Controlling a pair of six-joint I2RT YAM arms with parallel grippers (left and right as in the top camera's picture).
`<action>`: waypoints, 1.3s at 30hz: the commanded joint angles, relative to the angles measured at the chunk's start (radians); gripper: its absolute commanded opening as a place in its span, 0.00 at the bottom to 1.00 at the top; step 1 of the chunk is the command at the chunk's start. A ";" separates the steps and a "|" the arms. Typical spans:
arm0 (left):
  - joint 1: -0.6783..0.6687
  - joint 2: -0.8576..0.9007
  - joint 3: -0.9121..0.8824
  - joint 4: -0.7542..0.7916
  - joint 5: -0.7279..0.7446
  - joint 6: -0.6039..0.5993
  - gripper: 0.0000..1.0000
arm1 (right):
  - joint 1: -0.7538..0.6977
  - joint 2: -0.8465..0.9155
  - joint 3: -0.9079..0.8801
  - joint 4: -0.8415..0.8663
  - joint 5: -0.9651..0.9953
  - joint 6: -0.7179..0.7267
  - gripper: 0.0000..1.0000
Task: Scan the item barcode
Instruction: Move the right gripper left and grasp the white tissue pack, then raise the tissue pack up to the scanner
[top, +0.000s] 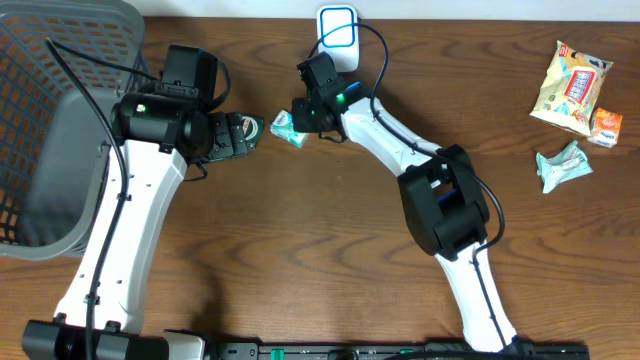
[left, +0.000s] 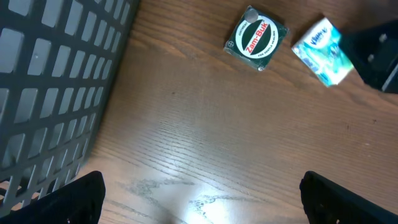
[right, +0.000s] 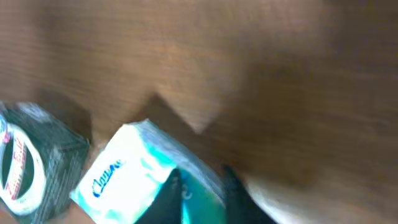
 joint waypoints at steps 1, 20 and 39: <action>0.002 -0.002 0.002 -0.002 -0.016 -0.005 0.99 | -0.001 -0.048 -0.006 -0.108 0.033 -0.062 0.06; 0.002 -0.002 0.002 -0.002 -0.016 -0.005 0.98 | -0.001 -0.126 -0.010 -0.294 -0.023 -0.148 0.58; 0.002 -0.002 0.002 -0.002 -0.016 -0.005 0.99 | -0.061 -0.076 0.064 -0.299 -0.082 -0.208 0.01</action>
